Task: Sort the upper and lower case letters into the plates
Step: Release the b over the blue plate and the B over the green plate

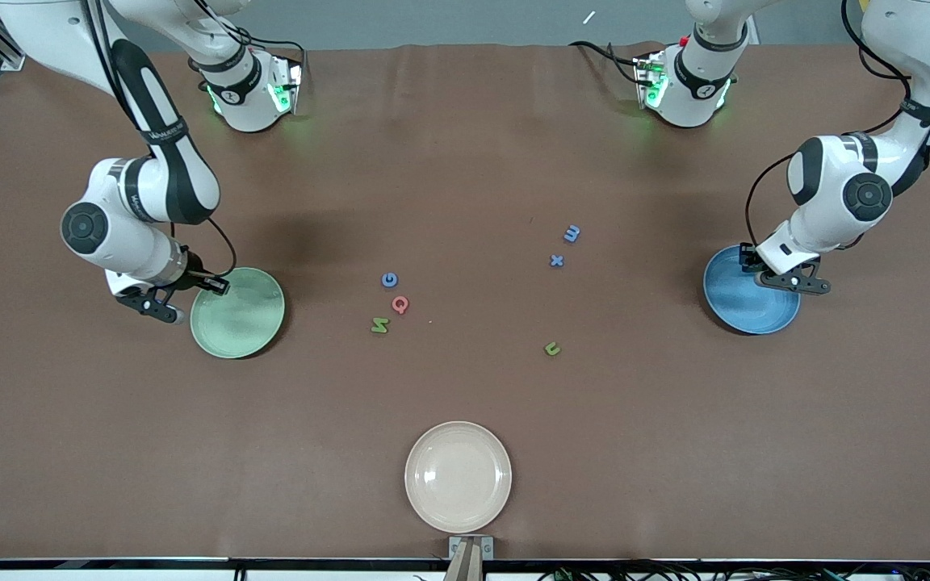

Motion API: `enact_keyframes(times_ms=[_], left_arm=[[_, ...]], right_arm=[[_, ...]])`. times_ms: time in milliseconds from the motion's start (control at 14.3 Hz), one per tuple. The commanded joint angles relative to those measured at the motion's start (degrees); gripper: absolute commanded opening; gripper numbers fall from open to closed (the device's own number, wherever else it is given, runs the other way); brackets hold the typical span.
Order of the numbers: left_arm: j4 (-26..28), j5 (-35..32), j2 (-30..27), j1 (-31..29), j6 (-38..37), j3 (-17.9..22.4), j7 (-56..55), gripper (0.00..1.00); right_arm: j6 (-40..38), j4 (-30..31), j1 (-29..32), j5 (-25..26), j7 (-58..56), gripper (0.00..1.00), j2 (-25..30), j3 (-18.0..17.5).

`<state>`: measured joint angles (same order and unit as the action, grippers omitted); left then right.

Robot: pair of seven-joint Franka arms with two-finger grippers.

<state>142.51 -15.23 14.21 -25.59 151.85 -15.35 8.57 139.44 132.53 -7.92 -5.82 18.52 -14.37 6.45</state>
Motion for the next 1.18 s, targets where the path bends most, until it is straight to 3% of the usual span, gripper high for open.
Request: enact_keyframes(times_ms=[0, 70, 209, 279, 348, 418, 488, 697, 906, 1115], left_arm=[[0.0, -1.0, -1.9, -0.7, -0.5, -1.0, 0.7, 0.94], [-0.6, -1.0, -3.3, -0.6, -1.8, -1.9, 0.1, 0.99], [-3.3, -0.1, -5.2, -0.7, -6.8, -5.5, -2.3, 0.99], [-5.3, 0.0, -5.2, -0.7, -9.9, -7.2, -5.4, 0.99], [-7.5, 0.0, -5.1, -0.7, -12.5, -9.8, -9.6, 0.99], [-9.4, 0.1, -4.6, -0.6, -13.9, -12.0, -13.6, 0.99], [-11.6, 0.2, -3.9, -0.4, -14.9, -14.2, -18.6, 0.99], [-20.0, 0.5, 2.5, 1.1, -15.9, -20.0, -35.2, 0.99], [-28.5, 0.4, 9.0, 7.9, -18.4, -20.5, -50.9, 0.99], [-36.8, -0.2, 16.1, 13.3, -19.4, -20.2, -61.7, 0.99]], right_arm=[[2.7, 0.9, -0.1, 0.0, -0.3, 0.03, -2.1, -0.8], [3.5, 0.9, -0.4, 0.0, -0.3, 0.03, -2.7, -0.8], [3.6, 0.8, -0.7, 0.0, -0.3, 0.08, -3.5, -0.8], [3.6, 0.6, -0.7, 0.0, -0.3, 0.3, -3.5, -0.8], [3.6, 0.5, -0.8, 0.0, -0.3, 0.64, -3.5, -0.8], [3.6, 0.4, -0.9, 0.0, -0.3, 0.88, -3.5, -0.8], [3.1, -0.1, -0.9, 0.0, -0.3, 1.0, -3.3, -0.8], [-3.2, -4.8, -3.0, -0.5, 0.8, 1.0, -2.5, -0.9], [-12.3, -13.6, -6.9, -0.5, 7.3, 1.0, -2.9, -0.9], [-12.6, -16.9, -11.3, -1.9, 9.3, 1.0, -3.6, -1.0]])
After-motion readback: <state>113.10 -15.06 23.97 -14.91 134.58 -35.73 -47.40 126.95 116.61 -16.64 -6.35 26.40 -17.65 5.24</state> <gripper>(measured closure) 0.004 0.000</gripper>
